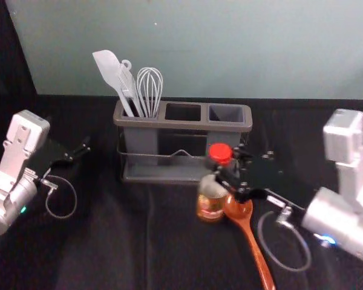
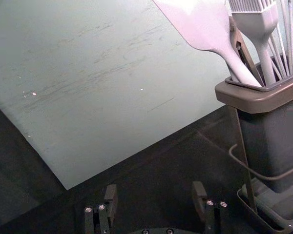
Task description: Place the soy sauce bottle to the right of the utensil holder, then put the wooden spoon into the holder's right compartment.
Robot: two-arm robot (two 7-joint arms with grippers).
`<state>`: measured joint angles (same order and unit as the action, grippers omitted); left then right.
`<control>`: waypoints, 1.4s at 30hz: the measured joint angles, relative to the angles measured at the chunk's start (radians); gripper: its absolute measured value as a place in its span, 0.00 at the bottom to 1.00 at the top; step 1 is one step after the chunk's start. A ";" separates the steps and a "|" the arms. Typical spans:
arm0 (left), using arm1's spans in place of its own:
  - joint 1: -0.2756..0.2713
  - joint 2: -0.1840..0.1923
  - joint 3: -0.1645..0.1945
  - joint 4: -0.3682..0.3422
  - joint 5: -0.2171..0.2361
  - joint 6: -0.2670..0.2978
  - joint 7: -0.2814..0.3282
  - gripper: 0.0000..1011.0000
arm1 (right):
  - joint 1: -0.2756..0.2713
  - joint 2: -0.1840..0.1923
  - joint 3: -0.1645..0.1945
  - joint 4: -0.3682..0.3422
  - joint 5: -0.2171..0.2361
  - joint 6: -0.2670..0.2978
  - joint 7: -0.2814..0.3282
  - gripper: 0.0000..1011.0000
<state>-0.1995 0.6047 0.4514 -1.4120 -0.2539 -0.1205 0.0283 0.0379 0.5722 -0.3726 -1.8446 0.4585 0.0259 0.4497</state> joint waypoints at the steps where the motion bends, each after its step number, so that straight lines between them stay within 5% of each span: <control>1: 0.000 0.000 0.000 0.000 0.000 0.000 0.000 0.99 | -0.013 0.008 0.013 -0.010 0.005 -0.003 -0.005 0.38; 8: 0.000 0.000 0.000 0.000 0.000 0.000 0.000 0.99 | -0.146 0.075 0.159 -0.081 0.025 -0.040 -0.058 0.38; 18: 0.000 0.000 0.000 0.000 0.000 0.000 0.000 0.99 | -0.187 0.076 0.267 -0.053 0.036 -0.052 -0.086 0.38; 28: 0.000 0.000 0.000 0.000 0.000 0.000 0.000 0.99 | -0.103 0.029 0.265 0.053 0.035 -0.023 -0.085 0.38; 42: 0.000 0.000 0.000 0.000 0.000 0.000 0.000 0.99 | 0.069 -0.047 0.186 0.218 -0.013 0.004 -0.071 0.38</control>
<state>-0.1995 0.6047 0.4514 -1.4120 -0.2539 -0.1205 0.0283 0.1067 0.5256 -0.1863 -1.6262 0.4454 0.0298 0.3783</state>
